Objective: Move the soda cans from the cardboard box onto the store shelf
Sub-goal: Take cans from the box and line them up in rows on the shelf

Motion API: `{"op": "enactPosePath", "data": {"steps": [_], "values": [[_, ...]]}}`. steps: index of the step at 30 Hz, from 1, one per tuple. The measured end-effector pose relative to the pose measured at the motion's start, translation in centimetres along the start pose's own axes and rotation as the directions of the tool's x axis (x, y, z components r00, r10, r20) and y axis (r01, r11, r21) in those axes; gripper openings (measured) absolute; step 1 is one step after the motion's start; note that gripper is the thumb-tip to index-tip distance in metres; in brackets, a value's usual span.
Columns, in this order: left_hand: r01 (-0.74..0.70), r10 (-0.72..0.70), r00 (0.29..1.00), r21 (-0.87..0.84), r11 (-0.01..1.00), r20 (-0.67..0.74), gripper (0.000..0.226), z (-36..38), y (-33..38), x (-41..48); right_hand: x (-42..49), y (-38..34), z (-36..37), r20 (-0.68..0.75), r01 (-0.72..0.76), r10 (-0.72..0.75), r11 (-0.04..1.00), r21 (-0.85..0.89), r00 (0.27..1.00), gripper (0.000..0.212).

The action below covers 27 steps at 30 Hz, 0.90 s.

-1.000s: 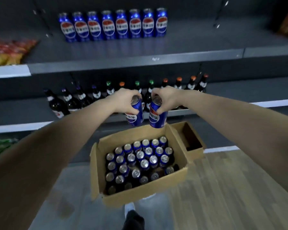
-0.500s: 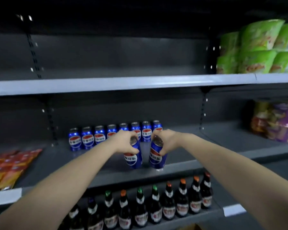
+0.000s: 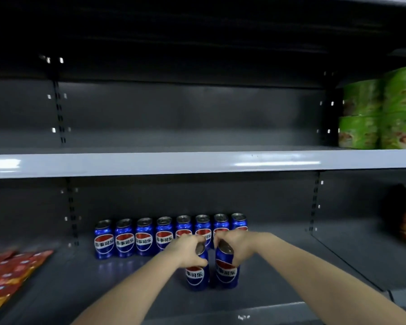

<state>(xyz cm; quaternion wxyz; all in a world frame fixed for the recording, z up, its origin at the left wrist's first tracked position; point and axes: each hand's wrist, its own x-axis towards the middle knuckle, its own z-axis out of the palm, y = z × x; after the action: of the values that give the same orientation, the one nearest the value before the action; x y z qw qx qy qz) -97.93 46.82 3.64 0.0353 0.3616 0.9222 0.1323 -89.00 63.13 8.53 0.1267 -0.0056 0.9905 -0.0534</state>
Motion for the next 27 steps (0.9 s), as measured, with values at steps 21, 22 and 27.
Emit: {"op": "enactPosePath", "data": {"steps": [21, 22, 27], "values": [[0.164, -0.307, 0.940, -0.594, 0.787, -0.147, 0.099, 8.6, -1.2, -1.0, 2.7, 1.1, 13.9, -0.655, 0.218, 0.251, 0.808, 0.547, 0.713, 0.094], [0.203, -0.327, 0.937, -0.575, 0.793, -0.121, 0.096, 9.6, -1.6, -1.2, 2.9, 1.0, 15.0, -0.627, 0.191, 0.322, 0.769, 0.611, 0.709, 0.103], [0.322, -0.428, 0.885, -0.425, 0.846, -0.182, 0.076, 11.2, -1.4, -0.2, 5.1, 1.2, 15.1, -0.520, 0.121, 0.414, 0.684, 0.719, 0.747, 0.111]]}}
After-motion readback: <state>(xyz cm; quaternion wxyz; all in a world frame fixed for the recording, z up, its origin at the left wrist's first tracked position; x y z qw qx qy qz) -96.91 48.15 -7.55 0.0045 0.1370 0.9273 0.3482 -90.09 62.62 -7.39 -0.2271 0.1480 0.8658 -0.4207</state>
